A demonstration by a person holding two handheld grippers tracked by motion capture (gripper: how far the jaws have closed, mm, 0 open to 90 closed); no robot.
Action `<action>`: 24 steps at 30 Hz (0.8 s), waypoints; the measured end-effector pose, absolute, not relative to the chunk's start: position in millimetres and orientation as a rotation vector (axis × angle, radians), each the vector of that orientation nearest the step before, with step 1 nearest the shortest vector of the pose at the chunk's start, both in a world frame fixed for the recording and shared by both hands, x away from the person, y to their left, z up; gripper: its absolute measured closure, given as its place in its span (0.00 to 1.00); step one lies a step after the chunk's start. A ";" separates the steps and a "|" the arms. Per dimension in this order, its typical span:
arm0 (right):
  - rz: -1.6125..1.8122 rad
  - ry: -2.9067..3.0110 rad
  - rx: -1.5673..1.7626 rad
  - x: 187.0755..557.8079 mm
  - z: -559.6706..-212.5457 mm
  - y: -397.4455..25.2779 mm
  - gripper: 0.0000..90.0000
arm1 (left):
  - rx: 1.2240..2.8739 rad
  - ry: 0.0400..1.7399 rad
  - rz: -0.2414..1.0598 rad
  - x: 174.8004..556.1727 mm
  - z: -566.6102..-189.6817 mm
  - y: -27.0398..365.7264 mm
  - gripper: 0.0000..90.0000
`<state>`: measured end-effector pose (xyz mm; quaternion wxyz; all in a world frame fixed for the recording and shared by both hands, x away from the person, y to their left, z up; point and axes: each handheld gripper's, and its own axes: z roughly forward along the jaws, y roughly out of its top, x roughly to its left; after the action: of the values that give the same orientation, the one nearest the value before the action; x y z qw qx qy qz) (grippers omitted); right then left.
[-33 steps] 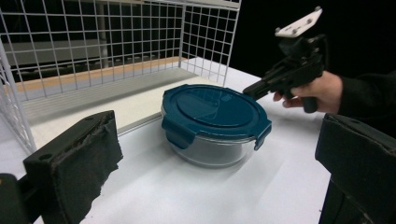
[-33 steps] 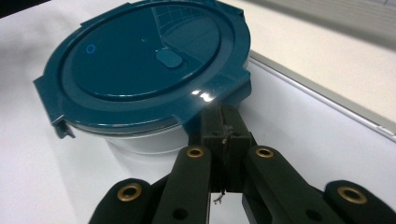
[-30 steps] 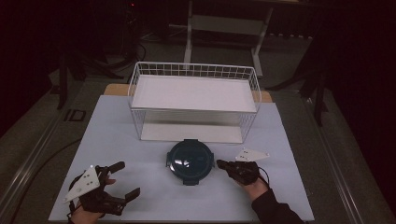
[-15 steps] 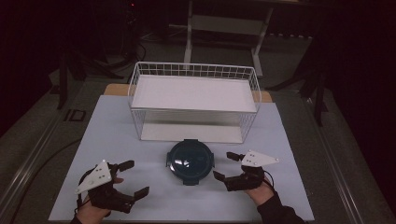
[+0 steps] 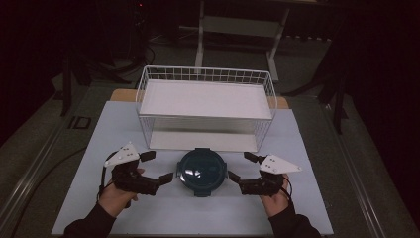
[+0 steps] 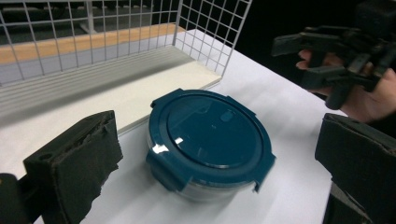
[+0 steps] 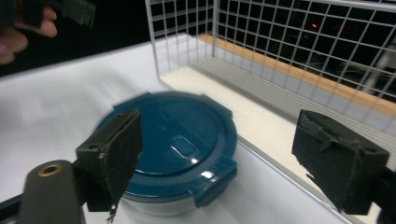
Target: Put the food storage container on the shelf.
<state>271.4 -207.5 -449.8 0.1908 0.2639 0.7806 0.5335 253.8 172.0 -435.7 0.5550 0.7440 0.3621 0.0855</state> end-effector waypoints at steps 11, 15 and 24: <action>1.506 2.232 0.755 270.4 -446.4 -195.4 0.11 | 1.775 1.082 -0.030 303.3 -473.0 162.1 0.00; 1.490 2.218 0.782 269.5 -448.4 -194.5 0.11 | 1.765 1.148 -0.119 313.1 -485.0 163.4 0.00; 1.475 2.206 0.790 265.0 -452.1 -194.3 0.11 | 1.786 1.261 -0.262 325.1 -500.1 161.4 0.10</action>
<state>265.0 -194.3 -452.1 0.1852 0.2803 0.7830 0.5235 325.1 161.4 -500.1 0.4529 0.7231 0.5107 -0.1061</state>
